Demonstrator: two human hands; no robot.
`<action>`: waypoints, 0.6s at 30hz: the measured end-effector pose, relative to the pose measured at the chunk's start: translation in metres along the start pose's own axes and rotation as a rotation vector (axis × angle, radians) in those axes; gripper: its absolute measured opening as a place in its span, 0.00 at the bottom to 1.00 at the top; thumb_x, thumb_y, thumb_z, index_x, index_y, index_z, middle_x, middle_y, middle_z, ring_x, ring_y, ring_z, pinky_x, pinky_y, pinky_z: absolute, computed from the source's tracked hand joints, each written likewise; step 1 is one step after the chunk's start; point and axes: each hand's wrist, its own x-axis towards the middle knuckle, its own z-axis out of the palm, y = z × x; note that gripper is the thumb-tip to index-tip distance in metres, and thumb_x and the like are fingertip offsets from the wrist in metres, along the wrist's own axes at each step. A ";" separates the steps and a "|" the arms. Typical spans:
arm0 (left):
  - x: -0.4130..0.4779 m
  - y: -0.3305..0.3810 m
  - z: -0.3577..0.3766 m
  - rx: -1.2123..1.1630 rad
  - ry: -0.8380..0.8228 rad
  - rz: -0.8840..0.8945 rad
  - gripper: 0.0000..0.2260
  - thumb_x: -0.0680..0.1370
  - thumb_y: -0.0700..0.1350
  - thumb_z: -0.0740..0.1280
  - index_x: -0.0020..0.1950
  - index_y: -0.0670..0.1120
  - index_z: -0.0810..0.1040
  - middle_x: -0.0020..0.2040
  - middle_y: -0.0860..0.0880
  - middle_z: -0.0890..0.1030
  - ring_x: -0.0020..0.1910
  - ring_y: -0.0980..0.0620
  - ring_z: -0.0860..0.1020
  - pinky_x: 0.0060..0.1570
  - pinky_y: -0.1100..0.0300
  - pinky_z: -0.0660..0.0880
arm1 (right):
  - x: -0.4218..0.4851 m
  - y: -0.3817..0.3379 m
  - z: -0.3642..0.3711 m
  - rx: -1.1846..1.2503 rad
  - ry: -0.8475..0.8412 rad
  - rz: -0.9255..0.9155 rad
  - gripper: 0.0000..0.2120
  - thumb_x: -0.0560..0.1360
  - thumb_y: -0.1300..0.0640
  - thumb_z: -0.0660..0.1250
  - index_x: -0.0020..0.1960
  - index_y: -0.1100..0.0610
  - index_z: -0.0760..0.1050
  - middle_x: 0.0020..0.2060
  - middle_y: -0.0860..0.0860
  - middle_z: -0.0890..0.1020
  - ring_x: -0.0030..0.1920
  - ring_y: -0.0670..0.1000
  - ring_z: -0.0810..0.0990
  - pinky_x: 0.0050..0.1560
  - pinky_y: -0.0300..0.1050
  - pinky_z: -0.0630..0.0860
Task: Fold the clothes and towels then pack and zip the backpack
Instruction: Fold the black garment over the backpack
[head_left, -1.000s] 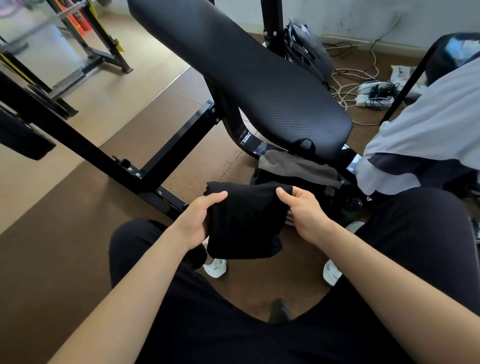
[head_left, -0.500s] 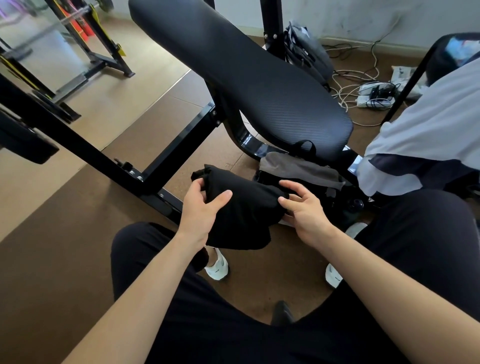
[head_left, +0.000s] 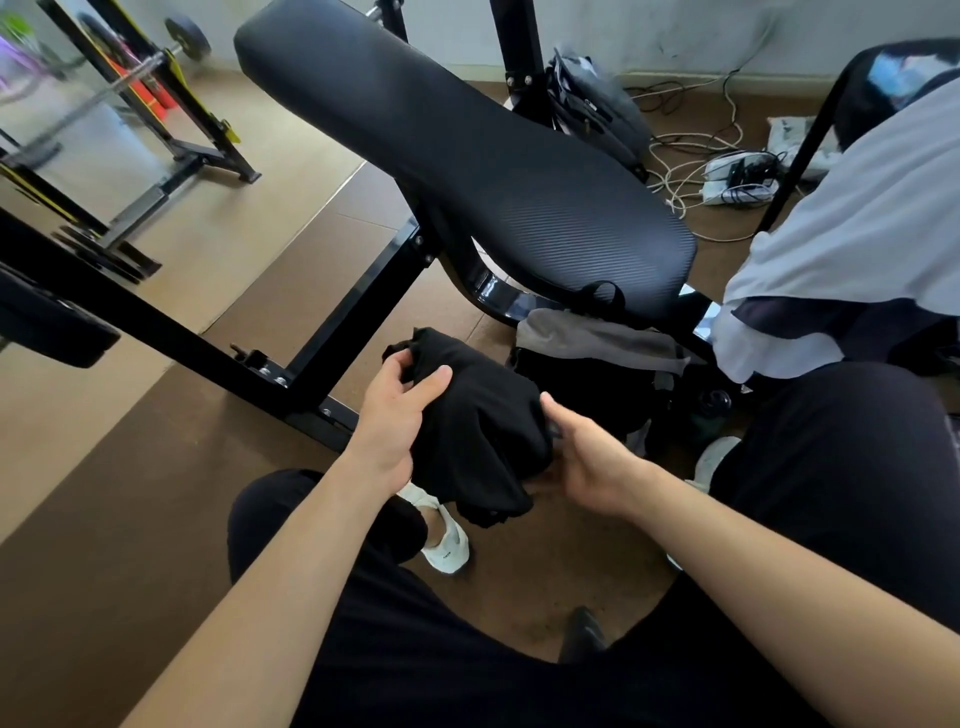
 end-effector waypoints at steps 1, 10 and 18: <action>-0.001 0.001 0.001 -0.008 -0.013 0.001 0.25 0.80 0.42 0.71 0.76 0.47 0.69 0.66 0.48 0.81 0.64 0.48 0.81 0.66 0.50 0.77 | 0.000 0.003 0.003 0.001 -0.023 0.044 0.21 0.77 0.33 0.63 0.59 0.47 0.80 0.58 0.56 0.83 0.61 0.64 0.81 0.68 0.66 0.71; -0.011 -0.001 0.002 0.077 0.022 0.128 0.25 0.80 0.41 0.71 0.75 0.44 0.69 0.66 0.50 0.81 0.65 0.52 0.80 0.69 0.51 0.76 | 0.005 0.000 0.005 0.260 0.028 -0.164 0.28 0.75 0.35 0.69 0.71 0.46 0.75 0.63 0.51 0.83 0.63 0.53 0.81 0.63 0.52 0.75; -0.009 -0.012 -0.013 0.108 0.182 0.195 0.27 0.79 0.40 0.72 0.75 0.49 0.66 0.68 0.50 0.77 0.66 0.53 0.78 0.70 0.53 0.75 | -0.015 -0.022 -0.005 -0.279 0.049 -0.664 0.46 0.71 0.66 0.77 0.79 0.38 0.61 0.74 0.38 0.67 0.70 0.37 0.72 0.68 0.42 0.74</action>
